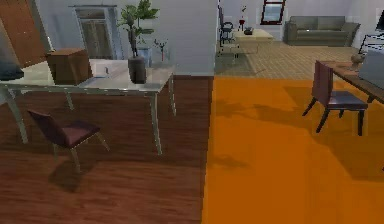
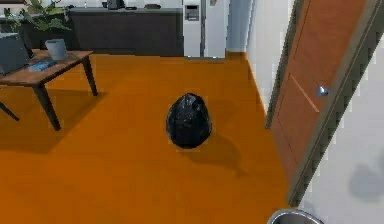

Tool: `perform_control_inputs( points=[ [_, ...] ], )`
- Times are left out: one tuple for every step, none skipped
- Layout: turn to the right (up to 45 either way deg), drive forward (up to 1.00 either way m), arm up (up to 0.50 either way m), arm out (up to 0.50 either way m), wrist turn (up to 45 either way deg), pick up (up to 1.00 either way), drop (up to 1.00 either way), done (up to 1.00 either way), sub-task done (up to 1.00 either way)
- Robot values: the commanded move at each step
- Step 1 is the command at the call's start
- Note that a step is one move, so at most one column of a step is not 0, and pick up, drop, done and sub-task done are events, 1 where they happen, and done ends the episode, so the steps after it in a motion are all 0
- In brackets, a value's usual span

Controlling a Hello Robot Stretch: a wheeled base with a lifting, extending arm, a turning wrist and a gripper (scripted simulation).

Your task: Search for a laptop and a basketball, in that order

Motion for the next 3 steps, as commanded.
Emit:
perform_control_inputs(
  points=[
    [6.0,0.00,0.00,0.00,0.0,0.00,0.00,0.00,0.00],
    [0.0,0.05,0.00,0.00,0.0,0.00,0.00,0.00,0.00],
    [-45.0,0.00,0.00,0.00,0.0,0.00,0.00,0.00,0.00]
  ],
)
